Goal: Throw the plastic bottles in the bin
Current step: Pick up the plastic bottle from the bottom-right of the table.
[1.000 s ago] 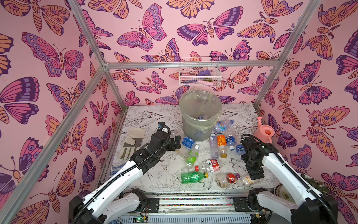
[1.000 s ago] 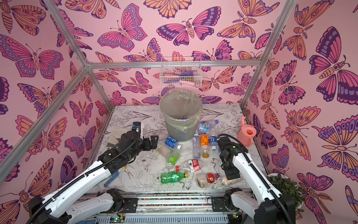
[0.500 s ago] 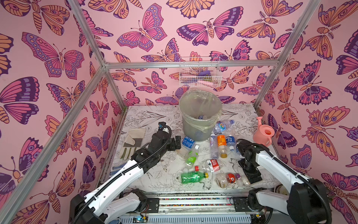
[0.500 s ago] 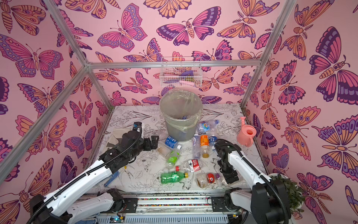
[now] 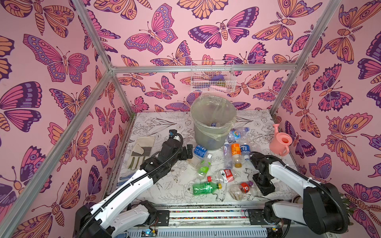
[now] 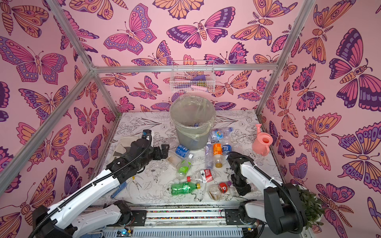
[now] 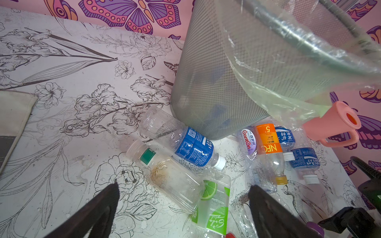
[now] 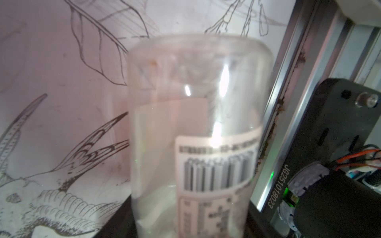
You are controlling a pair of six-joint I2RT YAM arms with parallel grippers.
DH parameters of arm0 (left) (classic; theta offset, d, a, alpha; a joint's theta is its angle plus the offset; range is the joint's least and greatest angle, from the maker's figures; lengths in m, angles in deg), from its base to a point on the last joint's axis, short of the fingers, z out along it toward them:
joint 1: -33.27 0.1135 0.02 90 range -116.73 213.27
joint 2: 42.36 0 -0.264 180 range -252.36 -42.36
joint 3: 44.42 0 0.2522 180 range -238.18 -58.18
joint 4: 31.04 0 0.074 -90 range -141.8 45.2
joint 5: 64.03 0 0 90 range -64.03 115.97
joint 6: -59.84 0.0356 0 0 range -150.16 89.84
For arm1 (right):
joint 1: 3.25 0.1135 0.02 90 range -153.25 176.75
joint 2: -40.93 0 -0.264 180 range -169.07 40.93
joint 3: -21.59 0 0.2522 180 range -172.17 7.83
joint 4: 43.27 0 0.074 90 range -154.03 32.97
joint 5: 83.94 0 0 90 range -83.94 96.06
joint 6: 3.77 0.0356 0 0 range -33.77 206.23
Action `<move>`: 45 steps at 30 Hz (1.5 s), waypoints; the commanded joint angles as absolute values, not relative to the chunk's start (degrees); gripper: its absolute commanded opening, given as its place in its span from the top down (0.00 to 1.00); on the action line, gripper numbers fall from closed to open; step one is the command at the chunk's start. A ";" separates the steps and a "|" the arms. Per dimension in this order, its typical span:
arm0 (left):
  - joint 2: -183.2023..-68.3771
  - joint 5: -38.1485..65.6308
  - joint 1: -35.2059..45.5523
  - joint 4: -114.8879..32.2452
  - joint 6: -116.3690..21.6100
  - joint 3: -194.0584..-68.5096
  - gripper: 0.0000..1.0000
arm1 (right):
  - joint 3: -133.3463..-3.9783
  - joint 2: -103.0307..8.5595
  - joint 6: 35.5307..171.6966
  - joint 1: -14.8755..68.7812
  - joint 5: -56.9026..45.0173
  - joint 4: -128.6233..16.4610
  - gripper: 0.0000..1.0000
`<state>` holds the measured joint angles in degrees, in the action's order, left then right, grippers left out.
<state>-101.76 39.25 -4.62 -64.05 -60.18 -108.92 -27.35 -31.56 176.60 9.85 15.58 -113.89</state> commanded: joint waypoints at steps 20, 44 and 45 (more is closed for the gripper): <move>-100.54 39.59 -4.57 -63.29 -58.99 -108.28 0.00 | -31.08 -29.69 178.07 9.44 18.21 -116.86 0.99; -99.75 39.86 -4.56 -63.44 -58.72 -108.10 0.00 | -44.99 -20.83 168.52 9.42 27.06 -119.03 1.00; -99.75 39.90 -4.53 -63.44 -58.72 -108.10 0.00 | -46.28 -20.92 166.82 9.49 27.37 -118.52 1.00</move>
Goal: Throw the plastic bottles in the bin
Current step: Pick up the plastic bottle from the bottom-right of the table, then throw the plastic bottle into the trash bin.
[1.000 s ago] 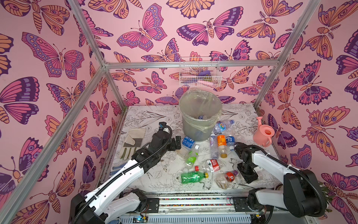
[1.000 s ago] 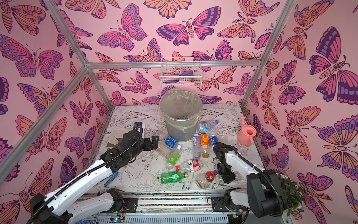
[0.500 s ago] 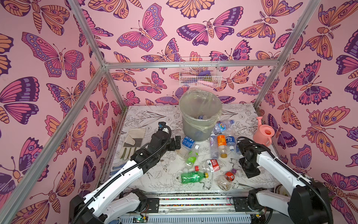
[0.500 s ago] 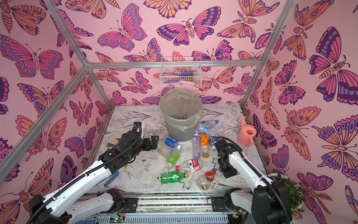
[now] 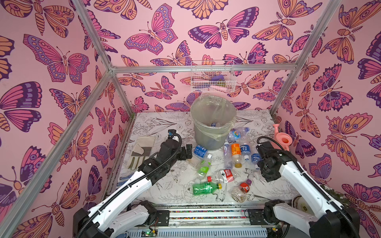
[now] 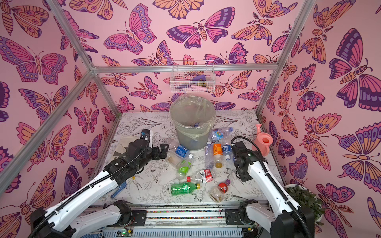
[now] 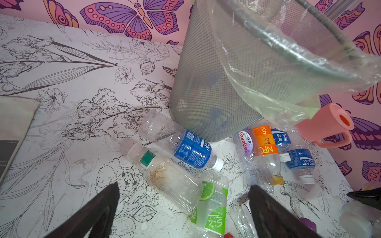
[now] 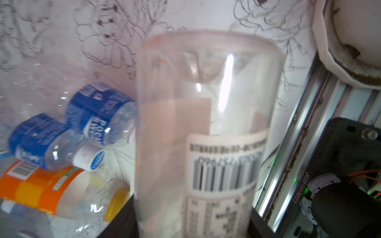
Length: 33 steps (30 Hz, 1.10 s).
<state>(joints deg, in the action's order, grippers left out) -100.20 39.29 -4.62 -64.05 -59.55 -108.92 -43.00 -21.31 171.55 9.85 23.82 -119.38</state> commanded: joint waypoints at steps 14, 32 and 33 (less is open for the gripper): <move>-99.22 40.12 -4.53 -63.52 -58.72 -107.93 0.00 | -46.85 -13.59 142.70 9.52 16.51 -94.72 1.00; -100.88 39.16 -4.54 -63.43 -58.53 -109.94 0.00 | -55.75 -13.42 124.48 11.47 7.65 -81.33 1.00; -100.96 39.09 -4.60 -63.40 -58.53 -109.99 0.00 | -56.42 -13.75 123.83 11.85 7.20 -80.72 1.00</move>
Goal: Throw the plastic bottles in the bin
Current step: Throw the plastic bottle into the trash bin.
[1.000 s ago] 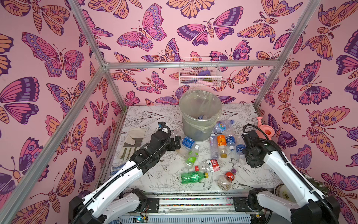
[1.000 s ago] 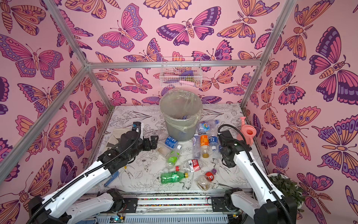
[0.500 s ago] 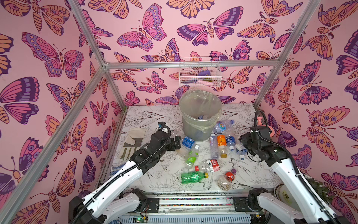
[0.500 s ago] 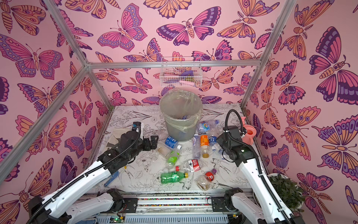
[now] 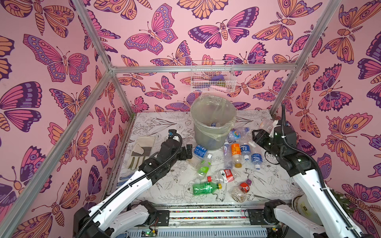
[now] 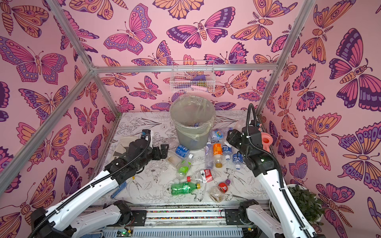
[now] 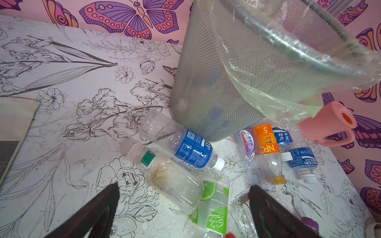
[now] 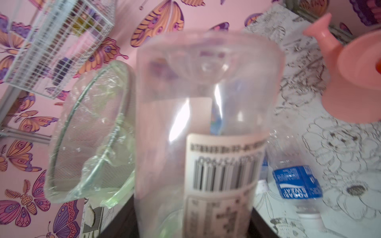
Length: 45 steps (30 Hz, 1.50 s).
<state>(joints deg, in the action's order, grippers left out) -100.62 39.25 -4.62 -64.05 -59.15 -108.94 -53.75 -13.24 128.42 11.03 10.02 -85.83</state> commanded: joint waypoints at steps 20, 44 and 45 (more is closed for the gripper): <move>-100.14 38.63 -4.66 -63.42 -58.64 -108.94 0.00 | -74.97 -25.40 111.05 19.66 4.21 -78.53 1.00; -97.73 38.28 -4.79 -63.74 -59.07 -107.32 0.00 | -97.93 -43.66 104.21 25.95 7.98 -88.13 1.00; -97.77 38.29 -4.87 -63.81 -59.05 -107.39 0.00 | -98.30 -44.41 104.06 26.01 8.24 -88.37 1.00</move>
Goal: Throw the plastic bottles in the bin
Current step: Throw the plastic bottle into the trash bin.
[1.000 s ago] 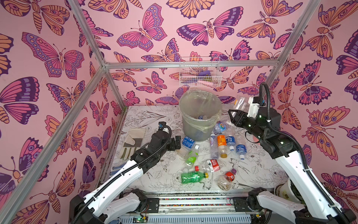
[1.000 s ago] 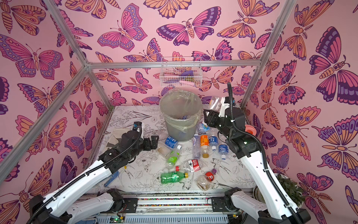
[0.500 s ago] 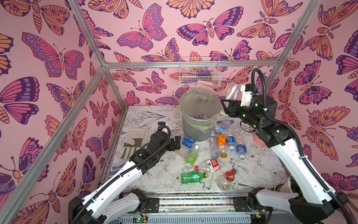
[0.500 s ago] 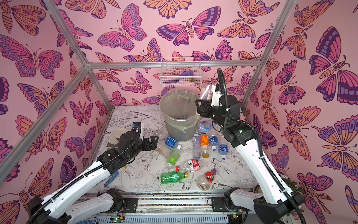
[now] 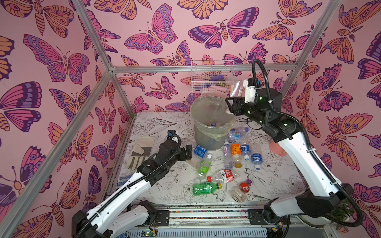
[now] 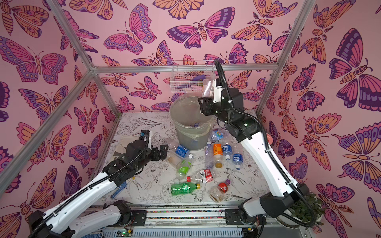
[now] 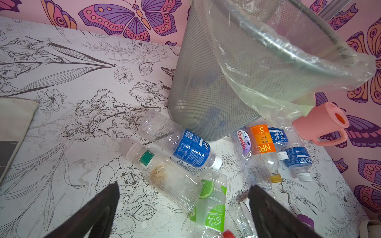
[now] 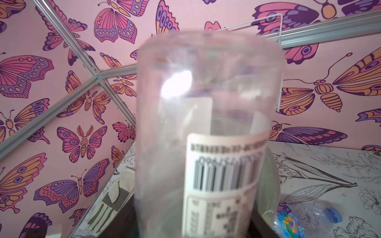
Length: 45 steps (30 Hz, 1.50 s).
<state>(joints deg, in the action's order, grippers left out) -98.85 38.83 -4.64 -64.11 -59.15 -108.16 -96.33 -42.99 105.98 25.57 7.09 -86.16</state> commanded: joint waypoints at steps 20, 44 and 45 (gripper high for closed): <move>-98.42 37.31 -5.18 -63.68 -58.57 -108.34 0.00 | -102.99 -51.20 102.37 26.28 10.36 -95.26 0.01; -106.56 30.43 -22.04 -60.52 -47.38 -112.06 0.02 | -86.47 -31.79 103.05 22.93 15.90 -91.71 0.01; -107.67 28.99 -22.82 -59.70 -47.72 -111.90 0.02 | -85.33 -31.20 104.24 21.76 15.75 -91.34 0.01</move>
<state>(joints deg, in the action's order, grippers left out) -105.82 32.65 -21.03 -61.97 -49.25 -112.26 -86.98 -32.94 102.89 23.60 14.20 -92.56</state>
